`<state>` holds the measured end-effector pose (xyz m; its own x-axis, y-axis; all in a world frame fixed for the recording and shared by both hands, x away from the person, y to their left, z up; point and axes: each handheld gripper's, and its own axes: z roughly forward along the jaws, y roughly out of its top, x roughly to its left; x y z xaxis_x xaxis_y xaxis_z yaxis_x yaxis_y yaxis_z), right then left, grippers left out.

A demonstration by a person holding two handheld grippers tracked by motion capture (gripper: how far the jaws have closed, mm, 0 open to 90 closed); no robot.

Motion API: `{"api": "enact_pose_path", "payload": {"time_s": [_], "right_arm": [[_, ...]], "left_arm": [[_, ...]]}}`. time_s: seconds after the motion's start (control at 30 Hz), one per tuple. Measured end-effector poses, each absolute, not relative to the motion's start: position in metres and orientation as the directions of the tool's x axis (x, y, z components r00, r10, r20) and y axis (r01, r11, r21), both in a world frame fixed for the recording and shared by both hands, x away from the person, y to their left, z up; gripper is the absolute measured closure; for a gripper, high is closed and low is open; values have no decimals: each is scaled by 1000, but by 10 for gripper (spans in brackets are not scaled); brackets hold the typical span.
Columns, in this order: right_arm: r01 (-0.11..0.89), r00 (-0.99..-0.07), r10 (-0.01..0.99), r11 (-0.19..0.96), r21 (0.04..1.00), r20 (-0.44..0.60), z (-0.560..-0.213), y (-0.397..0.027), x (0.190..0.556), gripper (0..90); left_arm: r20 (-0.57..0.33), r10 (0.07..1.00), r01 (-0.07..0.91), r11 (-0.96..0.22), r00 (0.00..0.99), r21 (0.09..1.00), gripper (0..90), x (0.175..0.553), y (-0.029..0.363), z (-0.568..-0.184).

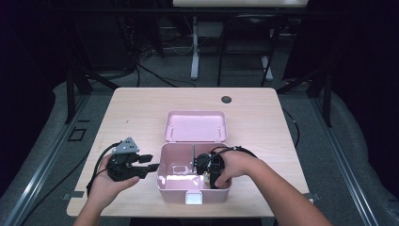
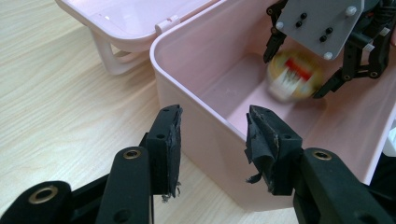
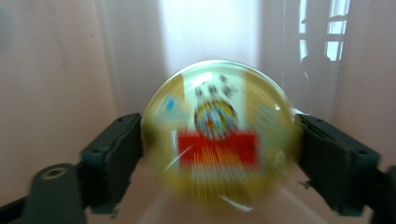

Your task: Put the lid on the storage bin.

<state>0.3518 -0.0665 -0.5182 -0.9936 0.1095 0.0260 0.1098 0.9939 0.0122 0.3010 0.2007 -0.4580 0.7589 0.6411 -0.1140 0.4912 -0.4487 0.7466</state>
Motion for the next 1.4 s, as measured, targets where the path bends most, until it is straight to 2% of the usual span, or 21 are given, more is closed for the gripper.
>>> {"api": "enact_pose_path", "payload": {"time_s": [0.23, 0.47, 0.73, 1.03, 1.4], "right_arm": [[112, -993, 111, 993, 40, 26, -510, -69, 351, 143], [114, -993, 114, 992, 49, 0, -496, -69, 350, 195], [166, -986, 168, 982, 85, -8, -473, -75, 349, 228], [210, -977, 214, 964, 163, -11, -448, -85, 348, 274], [232, -967, 250, 943, 239, -50, -425, -100, 351, 292]], "left_arm": [[-116, 643, 494, -447, 757, 746, 548, 300, 200, -458], [-110, 638, 487, -451, 762, 748, 548, 299, 200, -458], [-109, 636, 479, -445, 764, 756, 546, 300, 201, -457], [-129, 616, 470, -432, 777, 770, 520, 299, 198, -456], [-117, 602, 453, -445, 790, 772, 542, 298, 196, -455]]}}
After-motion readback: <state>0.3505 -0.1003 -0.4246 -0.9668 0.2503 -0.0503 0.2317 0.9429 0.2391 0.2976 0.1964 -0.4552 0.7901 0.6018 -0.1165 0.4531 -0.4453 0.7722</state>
